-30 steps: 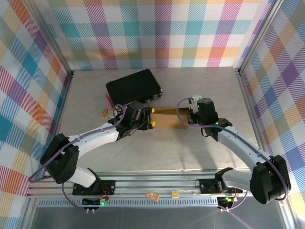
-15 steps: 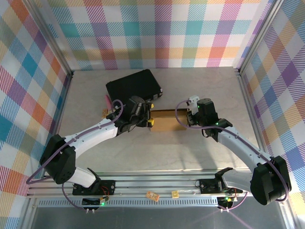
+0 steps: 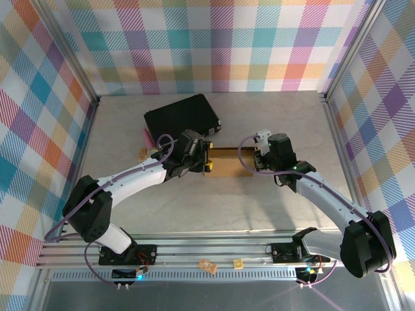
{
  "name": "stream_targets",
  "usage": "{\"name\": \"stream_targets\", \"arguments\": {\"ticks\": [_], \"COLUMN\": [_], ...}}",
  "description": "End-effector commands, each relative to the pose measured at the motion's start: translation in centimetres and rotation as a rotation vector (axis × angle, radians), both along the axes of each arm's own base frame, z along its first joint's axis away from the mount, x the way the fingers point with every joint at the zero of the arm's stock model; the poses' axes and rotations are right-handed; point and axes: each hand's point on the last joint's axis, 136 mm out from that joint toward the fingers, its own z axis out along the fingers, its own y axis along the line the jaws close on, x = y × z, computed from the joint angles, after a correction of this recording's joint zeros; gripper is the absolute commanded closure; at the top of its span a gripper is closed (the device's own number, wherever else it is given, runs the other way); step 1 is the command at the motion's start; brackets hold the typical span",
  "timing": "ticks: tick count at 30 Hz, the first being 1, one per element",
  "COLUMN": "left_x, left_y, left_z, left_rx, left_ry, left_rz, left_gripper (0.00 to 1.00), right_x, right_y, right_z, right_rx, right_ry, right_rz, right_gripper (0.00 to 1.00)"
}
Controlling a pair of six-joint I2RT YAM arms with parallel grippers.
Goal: Fold the paper box
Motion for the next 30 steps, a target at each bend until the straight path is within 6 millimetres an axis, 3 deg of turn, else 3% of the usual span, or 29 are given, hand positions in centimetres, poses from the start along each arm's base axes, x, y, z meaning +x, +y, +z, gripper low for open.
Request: {"name": "stream_targets", "arguments": {"ticks": [1, 9, 25, 30], "left_x": [-0.5, -1.5, -3.0, -3.0], "left_y": [-0.8, -0.2, 0.8, 0.9], "left_z": [-1.5, -3.2, -4.8, -4.8], "left_rx": [-0.002, 0.043, 0.084, 0.089], "left_ry": [0.025, 0.060, 0.100, 0.103], "left_rz": [-0.020, -0.026, -0.032, -0.031], "left_gripper": [0.45, 0.58, 0.64, 0.64], "right_x": [-1.7, -2.0, -3.7, -4.3], "right_y": [0.4, 1.1, 1.0, 1.3], "right_z": [-2.9, -2.2, -0.6, 0.5], "right_rx": [-0.022, 0.023, 0.126, 0.174], "right_ry": [0.127, 0.140, 0.200, 0.213], "right_rz": [0.035, 0.049, -0.004, -0.001], "right_gripper": [1.00, 0.97, 0.74, 0.61]}}
